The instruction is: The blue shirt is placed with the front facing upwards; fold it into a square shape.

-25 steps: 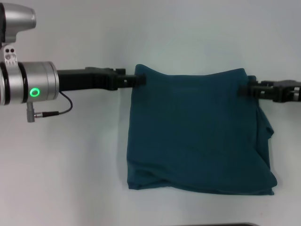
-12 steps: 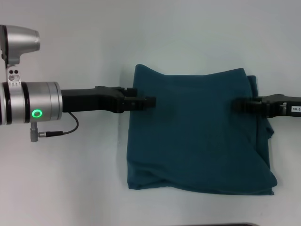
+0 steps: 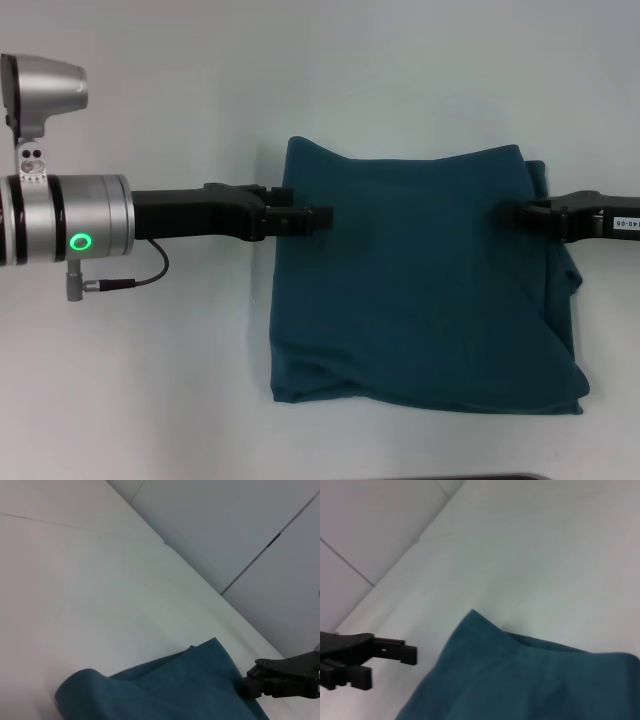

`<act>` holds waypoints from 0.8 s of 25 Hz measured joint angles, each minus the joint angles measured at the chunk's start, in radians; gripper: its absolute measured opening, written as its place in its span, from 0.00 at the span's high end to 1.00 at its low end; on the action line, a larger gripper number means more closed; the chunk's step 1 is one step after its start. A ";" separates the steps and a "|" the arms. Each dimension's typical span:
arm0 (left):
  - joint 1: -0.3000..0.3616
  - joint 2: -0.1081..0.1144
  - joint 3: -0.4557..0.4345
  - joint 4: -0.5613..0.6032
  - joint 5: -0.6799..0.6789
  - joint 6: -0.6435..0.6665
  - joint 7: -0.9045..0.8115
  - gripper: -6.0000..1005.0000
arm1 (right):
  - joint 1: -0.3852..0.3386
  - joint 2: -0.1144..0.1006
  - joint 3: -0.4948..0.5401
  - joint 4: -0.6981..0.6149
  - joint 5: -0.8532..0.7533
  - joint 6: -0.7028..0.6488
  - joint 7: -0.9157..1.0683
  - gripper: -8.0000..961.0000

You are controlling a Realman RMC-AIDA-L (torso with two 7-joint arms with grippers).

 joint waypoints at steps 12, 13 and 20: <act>-0.006 0.000 0.000 0.000 0.000 -0.002 0.004 0.16 | 0.030 0.019 -0.063 0.013 0.032 -0.008 -0.040 0.93; -0.007 0.000 0.000 0.000 0.000 -0.002 0.004 0.16 | 0.032 0.022 -0.080 0.014 0.032 0.014 -0.038 0.93; -0.006 0.000 0.000 0.000 0.000 -0.009 0.005 0.16 | 0.042 0.025 -0.166 0.047 0.031 0.144 -0.019 0.92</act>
